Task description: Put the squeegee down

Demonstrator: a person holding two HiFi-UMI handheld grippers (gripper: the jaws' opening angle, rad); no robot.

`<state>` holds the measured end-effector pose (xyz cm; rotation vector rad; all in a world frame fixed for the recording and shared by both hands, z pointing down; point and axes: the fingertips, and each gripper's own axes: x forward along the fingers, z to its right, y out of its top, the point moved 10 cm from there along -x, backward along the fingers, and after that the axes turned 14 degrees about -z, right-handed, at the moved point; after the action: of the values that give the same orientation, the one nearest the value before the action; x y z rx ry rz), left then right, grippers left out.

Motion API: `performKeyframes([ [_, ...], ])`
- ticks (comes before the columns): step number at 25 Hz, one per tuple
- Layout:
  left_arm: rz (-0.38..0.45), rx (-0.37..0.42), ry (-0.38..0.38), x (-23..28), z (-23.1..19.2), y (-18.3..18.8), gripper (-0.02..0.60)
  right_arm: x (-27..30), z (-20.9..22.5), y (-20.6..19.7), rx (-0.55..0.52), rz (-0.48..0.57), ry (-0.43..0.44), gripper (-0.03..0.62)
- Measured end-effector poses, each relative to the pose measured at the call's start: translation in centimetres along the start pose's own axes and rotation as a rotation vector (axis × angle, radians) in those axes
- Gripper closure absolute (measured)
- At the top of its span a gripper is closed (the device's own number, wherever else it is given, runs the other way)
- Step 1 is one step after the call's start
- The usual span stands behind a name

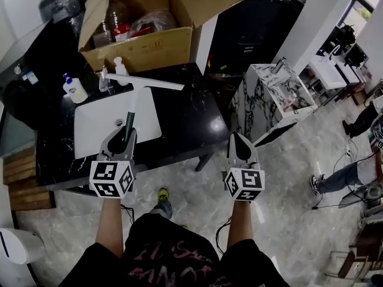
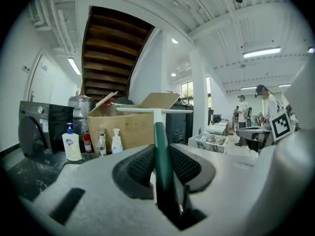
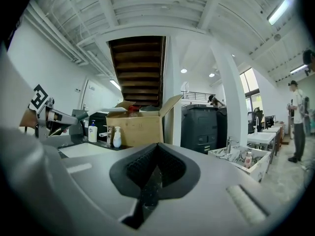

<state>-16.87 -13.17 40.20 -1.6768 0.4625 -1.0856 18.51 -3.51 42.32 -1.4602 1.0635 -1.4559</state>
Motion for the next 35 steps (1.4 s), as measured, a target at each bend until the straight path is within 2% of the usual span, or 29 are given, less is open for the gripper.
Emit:
performKeyframes([
  [12,-0.029,0.03,-0.098,9.6,-4.0,4.6,0.483,8.1,0.8,3.8,-0.002,-0.026,-0.059,0.592],
  [18,-0.034,0.069,-0.144,12.5,-5.5,5.7,0.482,10.5,0.4,4.2,0.003,-0.03,-0.093,0.592],
  [21,-0.032,0.064,-0.154,13.2,-5.9,6.0,0.482,11.1,0.3,4.3,-0.002,-0.038,-0.101,0.592],
  [27,-0.047,0.043,-0.148,13.9,-5.9,5.7,0.482,11.7,1.3,4.7,0.008,-0.03,-0.11,0.592],
  [35,-0.069,0.002,-0.084,15.1,-5.3,5.5,0.482,14.0,3.6,4.5,0.01,-0.03,-0.055,0.592],
])
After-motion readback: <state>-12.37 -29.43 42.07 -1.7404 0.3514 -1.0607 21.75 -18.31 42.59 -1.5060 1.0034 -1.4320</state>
